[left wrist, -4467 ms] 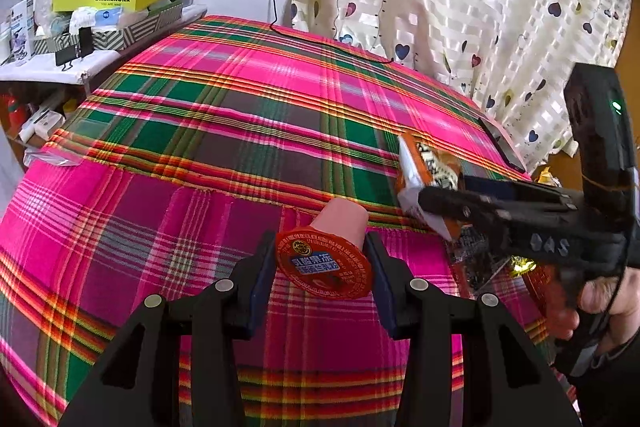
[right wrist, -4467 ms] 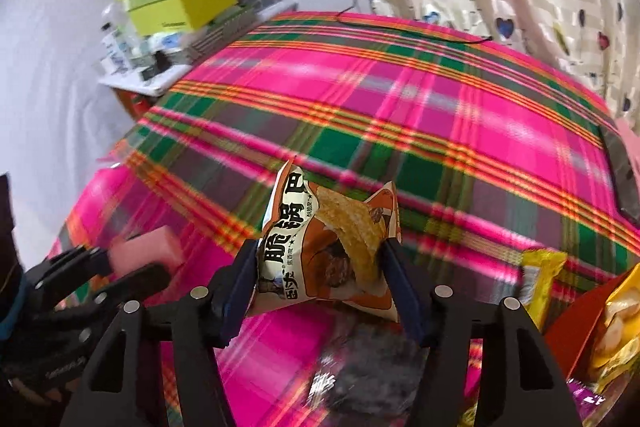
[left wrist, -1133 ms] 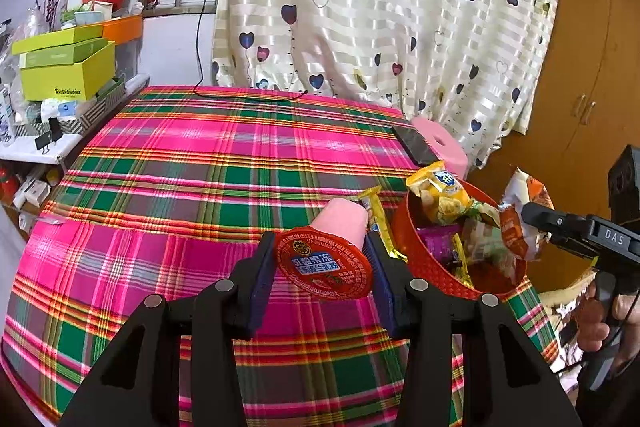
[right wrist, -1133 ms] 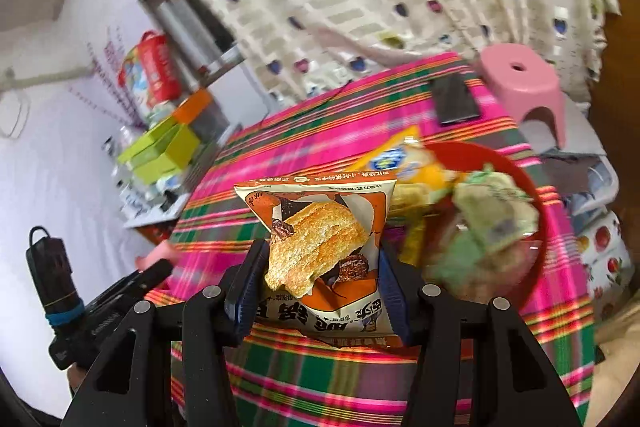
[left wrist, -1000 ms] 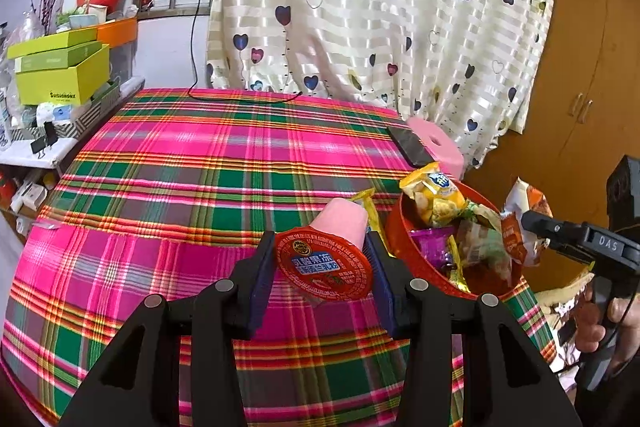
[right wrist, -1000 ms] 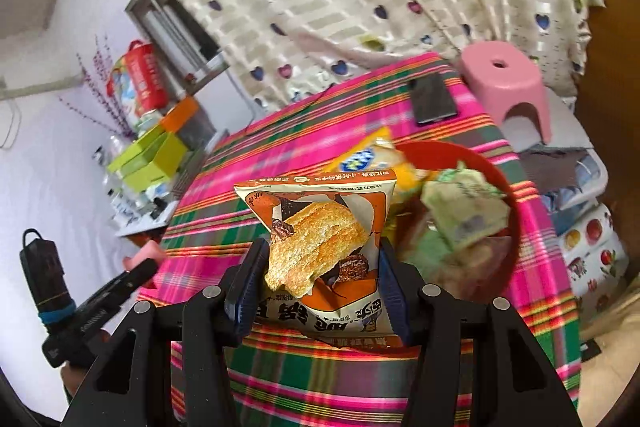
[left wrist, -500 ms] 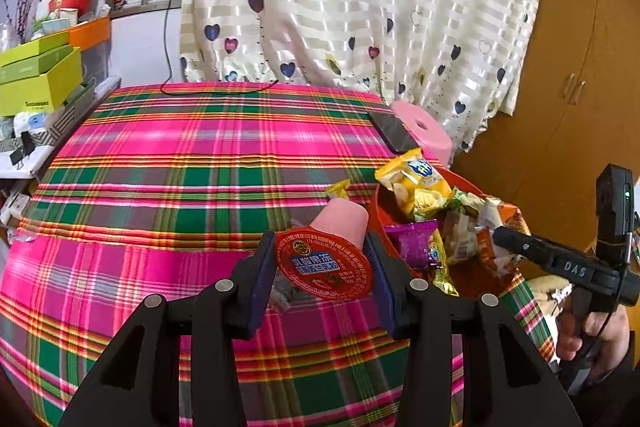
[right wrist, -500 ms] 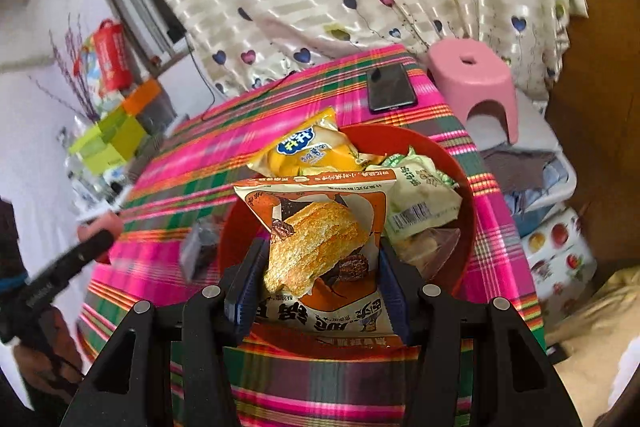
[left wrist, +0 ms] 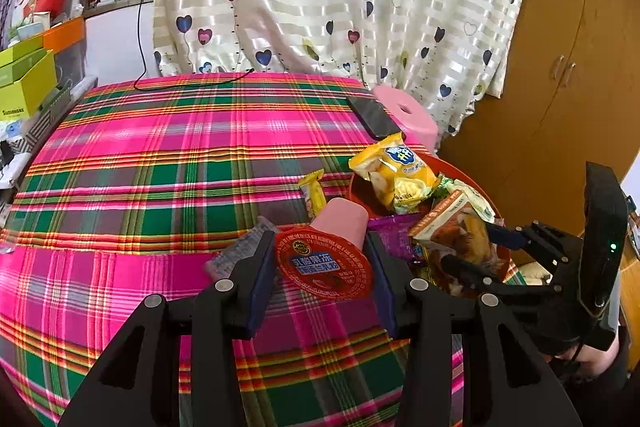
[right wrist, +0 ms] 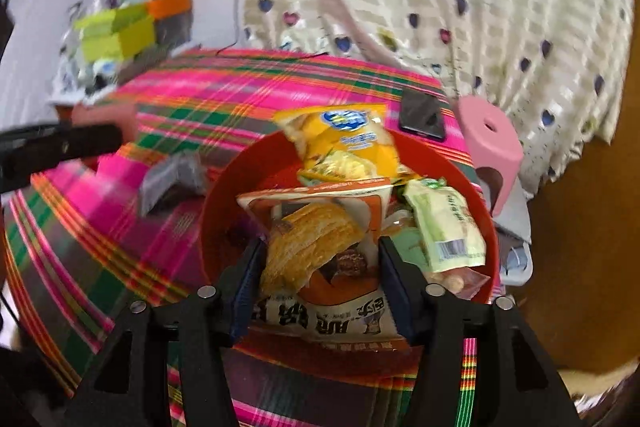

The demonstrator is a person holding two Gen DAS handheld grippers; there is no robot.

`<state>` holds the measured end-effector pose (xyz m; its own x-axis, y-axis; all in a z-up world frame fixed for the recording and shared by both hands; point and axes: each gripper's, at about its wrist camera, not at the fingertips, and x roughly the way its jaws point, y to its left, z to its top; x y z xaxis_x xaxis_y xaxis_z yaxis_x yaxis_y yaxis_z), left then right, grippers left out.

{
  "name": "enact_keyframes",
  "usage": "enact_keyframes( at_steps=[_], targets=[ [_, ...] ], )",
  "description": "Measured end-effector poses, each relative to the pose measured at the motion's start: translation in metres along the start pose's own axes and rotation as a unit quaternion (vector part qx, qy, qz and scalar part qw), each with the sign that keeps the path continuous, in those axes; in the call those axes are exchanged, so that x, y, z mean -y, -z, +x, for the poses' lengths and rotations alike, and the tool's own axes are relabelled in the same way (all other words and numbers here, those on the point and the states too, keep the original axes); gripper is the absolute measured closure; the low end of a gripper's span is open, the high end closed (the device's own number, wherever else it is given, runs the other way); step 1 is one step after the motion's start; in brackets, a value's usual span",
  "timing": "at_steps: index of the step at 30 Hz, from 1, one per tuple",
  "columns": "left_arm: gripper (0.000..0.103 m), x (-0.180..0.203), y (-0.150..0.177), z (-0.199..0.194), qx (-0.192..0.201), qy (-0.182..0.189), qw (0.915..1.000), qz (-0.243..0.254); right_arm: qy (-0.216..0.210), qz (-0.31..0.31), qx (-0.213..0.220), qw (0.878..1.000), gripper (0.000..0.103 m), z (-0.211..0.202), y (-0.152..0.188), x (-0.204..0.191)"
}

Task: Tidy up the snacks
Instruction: 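Open right tool to drop the bread packet while left tool lowers the cup into the basket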

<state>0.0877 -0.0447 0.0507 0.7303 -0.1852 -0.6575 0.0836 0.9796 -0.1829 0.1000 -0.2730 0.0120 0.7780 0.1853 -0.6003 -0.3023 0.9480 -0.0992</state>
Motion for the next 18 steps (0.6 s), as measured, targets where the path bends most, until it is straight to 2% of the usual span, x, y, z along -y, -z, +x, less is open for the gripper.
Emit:
enact_keyframes(
  at_steps=[3,8,9,11,12,13,18],
  targets=[
    [0.058,0.001,0.000,0.000,0.000,0.001,1.0000,0.001,-0.010,0.002,0.016,1.000,0.038,-0.010,-0.001,0.001],
    [0.058,0.003,-0.002,0.000,0.002,0.004,1.0000,0.004,-0.034,0.034,0.060,0.997,0.038,-0.034,-0.005,0.010],
    [0.058,0.004,-0.002,0.001,0.001,0.004,1.0000,0.004,-0.038,0.043,0.065,0.996,0.040,-0.037,-0.005,0.011],
    [0.058,0.004,-0.004,0.004,0.000,0.006,1.0000,0.005,-0.035,0.049,0.057,0.997,0.064,-0.032,-0.006,0.013],
    [0.058,0.005,-0.005,0.006,0.000,0.007,1.0000,0.006,-0.028,0.046,0.042,0.998,0.079,-0.026,-0.006,0.012],
    [0.058,0.007,-0.006,0.008,-0.001,0.008,0.9999,0.008,-0.028,0.044,0.030,0.998,0.082,-0.020,-0.004,0.012],
    [0.058,0.017,-0.014,0.025,-0.011,0.024,0.9995,0.016,-0.033,0.032,0.021,0.999,0.082,-0.017,0.000,0.011]
  ],
)
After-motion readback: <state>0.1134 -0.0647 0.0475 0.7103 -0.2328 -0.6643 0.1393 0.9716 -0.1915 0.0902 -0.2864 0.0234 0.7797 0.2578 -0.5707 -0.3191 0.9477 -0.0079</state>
